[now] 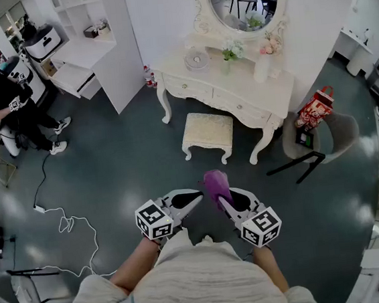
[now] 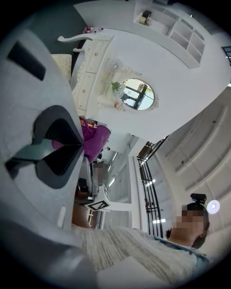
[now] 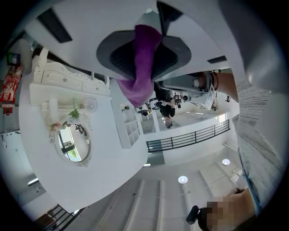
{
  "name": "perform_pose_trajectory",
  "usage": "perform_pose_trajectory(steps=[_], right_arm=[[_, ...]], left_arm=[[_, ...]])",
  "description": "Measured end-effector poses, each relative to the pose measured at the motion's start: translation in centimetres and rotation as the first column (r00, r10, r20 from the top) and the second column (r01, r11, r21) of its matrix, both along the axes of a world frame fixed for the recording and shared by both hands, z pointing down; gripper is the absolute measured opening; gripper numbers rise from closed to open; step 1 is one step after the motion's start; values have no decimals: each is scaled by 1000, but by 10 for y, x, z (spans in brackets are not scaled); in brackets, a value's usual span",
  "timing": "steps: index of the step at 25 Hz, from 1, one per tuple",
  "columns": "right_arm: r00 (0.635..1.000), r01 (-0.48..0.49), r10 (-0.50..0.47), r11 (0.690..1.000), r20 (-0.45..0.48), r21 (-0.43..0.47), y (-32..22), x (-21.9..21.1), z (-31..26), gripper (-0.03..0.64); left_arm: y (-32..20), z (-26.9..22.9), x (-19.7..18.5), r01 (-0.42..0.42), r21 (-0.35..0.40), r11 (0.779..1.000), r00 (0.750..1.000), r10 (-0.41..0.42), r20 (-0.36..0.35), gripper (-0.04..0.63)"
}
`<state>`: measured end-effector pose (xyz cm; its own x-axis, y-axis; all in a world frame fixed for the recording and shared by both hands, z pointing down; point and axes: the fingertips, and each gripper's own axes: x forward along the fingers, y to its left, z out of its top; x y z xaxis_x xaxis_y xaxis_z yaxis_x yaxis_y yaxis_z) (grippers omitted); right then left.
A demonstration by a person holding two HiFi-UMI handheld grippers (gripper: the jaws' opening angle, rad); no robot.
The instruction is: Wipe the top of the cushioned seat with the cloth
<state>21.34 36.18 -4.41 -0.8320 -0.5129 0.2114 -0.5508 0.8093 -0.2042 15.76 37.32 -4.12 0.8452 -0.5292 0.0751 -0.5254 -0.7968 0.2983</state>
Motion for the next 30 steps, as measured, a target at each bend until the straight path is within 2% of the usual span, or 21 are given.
perform_pose_trajectory(steps=[15, 20, 30], right_arm=[[1000, 11, -11, 1000, -11, -6, 2, -6, 1, 86], [1000, 14, -14, 1000, 21, -13, 1, -5, 0, 87], [1000, -11, 11, 1000, 28, -19, -6, -9, -1, 87]], left_arm=[[0, 0, -3, -18, -3, 1000, 1000, 18, 10, 17], [-1, 2, -3, -17, -6, 1000, 1000, 17, 10, 17], [-9, 1, -10, -11, -8, 1000, 1000, 11, 1, 17]])
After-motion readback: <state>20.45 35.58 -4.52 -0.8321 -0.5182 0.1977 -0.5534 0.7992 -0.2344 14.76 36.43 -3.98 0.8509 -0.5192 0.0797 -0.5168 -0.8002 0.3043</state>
